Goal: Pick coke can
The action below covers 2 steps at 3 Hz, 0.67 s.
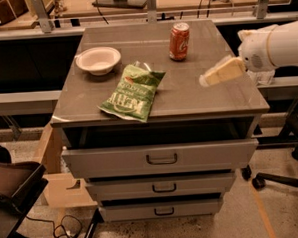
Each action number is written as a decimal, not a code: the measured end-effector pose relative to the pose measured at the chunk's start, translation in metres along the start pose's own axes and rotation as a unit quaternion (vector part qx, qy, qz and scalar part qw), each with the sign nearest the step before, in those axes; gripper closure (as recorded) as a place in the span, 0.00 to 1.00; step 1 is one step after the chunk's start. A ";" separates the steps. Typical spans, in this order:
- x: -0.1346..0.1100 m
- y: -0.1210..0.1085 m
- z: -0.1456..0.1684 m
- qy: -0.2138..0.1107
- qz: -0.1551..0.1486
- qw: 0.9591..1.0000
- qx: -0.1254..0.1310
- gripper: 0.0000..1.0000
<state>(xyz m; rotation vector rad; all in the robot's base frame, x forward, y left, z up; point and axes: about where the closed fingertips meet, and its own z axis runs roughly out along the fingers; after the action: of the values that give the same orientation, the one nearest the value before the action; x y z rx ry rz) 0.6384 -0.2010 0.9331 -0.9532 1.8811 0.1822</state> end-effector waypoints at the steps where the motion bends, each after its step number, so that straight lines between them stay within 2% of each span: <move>1: -0.017 -0.028 0.033 -0.082 0.025 0.996 0.039 0.00; 2: -0.018 -0.028 0.033 -0.082 0.025 0.996 0.039 0.00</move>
Offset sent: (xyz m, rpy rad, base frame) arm 0.0372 0.0038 0.0039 0.1102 -0.1027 -0.0346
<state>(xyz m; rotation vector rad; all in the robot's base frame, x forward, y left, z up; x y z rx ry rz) 0.6843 -0.1946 0.9385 -0.8145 1.7499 0.2097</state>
